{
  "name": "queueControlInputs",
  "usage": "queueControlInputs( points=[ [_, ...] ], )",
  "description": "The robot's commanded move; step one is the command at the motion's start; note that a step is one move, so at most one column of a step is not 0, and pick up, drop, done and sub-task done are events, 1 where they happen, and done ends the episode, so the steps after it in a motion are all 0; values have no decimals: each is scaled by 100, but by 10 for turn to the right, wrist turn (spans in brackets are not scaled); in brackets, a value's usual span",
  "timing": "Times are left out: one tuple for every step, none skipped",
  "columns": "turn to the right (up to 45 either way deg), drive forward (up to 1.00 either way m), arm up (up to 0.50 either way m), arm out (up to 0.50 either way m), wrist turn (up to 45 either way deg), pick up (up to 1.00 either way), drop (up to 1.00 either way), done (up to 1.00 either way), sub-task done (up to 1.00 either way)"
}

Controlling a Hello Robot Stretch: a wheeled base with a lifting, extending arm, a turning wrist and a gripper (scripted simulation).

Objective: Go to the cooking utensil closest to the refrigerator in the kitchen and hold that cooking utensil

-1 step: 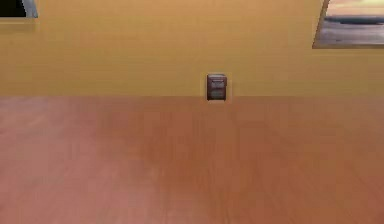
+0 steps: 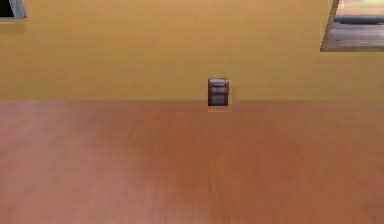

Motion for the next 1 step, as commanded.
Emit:
queueControlInputs(
  points=[
    [-450,0,0,0,0,0,0,0,0]
  ],
)
